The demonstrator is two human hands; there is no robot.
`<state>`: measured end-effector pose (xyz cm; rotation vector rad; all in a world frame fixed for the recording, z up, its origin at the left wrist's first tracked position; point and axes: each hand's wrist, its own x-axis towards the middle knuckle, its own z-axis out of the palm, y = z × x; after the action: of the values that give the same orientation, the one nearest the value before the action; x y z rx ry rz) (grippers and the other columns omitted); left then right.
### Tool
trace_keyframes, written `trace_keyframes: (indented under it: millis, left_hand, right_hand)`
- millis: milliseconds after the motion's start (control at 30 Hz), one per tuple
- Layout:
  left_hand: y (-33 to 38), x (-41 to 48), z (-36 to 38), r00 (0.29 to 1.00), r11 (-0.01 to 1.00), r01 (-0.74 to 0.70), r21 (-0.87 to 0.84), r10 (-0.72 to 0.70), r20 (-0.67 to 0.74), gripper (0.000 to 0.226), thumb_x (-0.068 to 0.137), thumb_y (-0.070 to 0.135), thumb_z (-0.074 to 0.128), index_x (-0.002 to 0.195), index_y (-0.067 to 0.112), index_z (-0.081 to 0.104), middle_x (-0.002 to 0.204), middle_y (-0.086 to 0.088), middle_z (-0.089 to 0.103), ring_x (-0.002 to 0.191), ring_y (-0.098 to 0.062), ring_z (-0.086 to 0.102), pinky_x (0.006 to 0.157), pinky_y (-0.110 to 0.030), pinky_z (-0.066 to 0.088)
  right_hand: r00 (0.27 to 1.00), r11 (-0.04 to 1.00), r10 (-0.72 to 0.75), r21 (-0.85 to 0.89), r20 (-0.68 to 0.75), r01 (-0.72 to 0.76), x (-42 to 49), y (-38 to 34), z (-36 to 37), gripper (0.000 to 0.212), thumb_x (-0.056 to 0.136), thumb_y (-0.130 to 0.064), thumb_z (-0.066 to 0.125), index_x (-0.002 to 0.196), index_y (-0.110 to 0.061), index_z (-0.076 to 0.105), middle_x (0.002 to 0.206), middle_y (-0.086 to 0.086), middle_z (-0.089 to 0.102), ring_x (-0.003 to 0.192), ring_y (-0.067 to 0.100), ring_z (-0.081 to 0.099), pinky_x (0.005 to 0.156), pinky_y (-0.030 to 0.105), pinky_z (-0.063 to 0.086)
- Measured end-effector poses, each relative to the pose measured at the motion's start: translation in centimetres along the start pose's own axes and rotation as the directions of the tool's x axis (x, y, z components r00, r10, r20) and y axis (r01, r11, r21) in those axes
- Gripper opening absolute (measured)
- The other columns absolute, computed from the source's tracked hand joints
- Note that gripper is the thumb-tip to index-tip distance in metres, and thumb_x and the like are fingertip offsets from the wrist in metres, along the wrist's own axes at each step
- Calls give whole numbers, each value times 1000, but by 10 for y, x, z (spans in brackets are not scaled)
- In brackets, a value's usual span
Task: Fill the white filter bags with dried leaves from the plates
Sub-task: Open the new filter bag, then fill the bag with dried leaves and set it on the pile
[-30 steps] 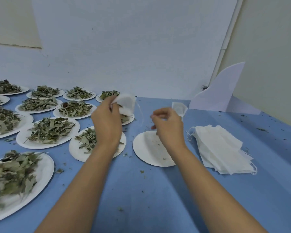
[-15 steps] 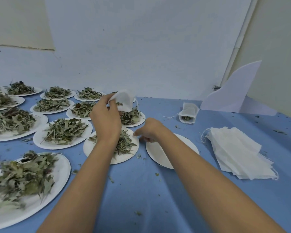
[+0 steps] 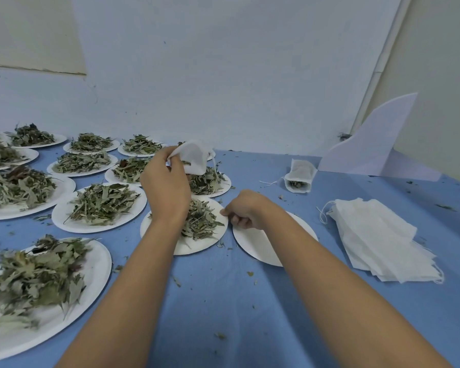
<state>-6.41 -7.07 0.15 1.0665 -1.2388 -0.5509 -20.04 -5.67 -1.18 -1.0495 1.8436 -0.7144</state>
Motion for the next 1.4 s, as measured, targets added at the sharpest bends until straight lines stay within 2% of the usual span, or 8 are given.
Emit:
trace_keyframes:
  millis: [200,333,467,600,867,1100,1233,1400]
  left_hand:
    - [12,12,2,997,996,51,-79,-55,-48,26,99,15,45,115,9,64,91,7,58,66,-11,64,56,-16,54]
    - [19,15,6,997,992,44,-117,-51,-62,26,98,15,47,113,10,67,92,2,64,69,-19,68,70,-32,58]
    - [19,-2,19,997,990,67,-126,-72,-36,27,98,15,47,117,8,65,98,3,65,62,-2,63,72,-32,59]
    - [12,-24,33,991,986,134,-103,-131,33,28,98,15,46,118,10,65,95,7,62,81,-17,66,82,-41,56]
    - [-2,-54,52,968,977,213,6,-212,134,31,100,20,44,124,12,63,113,-2,66,103,-20,62,82,-26,47]
    - [-15,-67,60,916,923,381,-62,-367,164,33,100,27,44,124,11,62,114,-8,66,100,-25,60,73,-30,42]
    - [-14,-73,65,883,884,452,-122,-424,203,33,100,29,45,120,11,62,114,-18,64,109,-38,57,84,-48,48]
    - [-11,-72,70,906,910,404,-95,-384,179,33,100,31,42,120,13,62,112,-7,64,96,-23,58,74,-31,41]
  right_hand:
    - [1000,989,-14,147,-16,16,-1,4,-10,24,94,0,53,72,-4,46,62,6,42,48,12,31,33,15,20]
    - [999,973,-12,229,-38,21,-9,16,-33,22,94,1,53,73,-4,48,59,4,38,35,8,30,32,14,19]
    - [997,962,13,274,-70,7,-23,40,-67,26,95,-2,52,71,-9,45,58,2,34,30,5,27,31,14,18]
    - [991,947,44,322,-126,-1,-41,67,-97,27,95,-3,52,70,-10,44,53,-1,35,29,4,26,30,14,17]
    - [950,995,25,100,-310,7,-55,95,-110,24,90,-7,56,68,-8,47,55,6,40,45,13,29,39,21,24]
    - [845,950,-192,-310,-500,32,-53,97,-88,39,95,-19,44,58,-11,34,61,2,37,72,23,39,52,29,26]
    - [854,987,-154,-35,-497,158,-50,93,-77,35,97,-16,38,62,-19,37,67,-1,38,80,19,41,57,25,33]
    - [804,968,-198,16,-560,250,-51,89,-66,33,92,-6,41,61,-14,30,65,5,33,59,19,29,51,27,21]
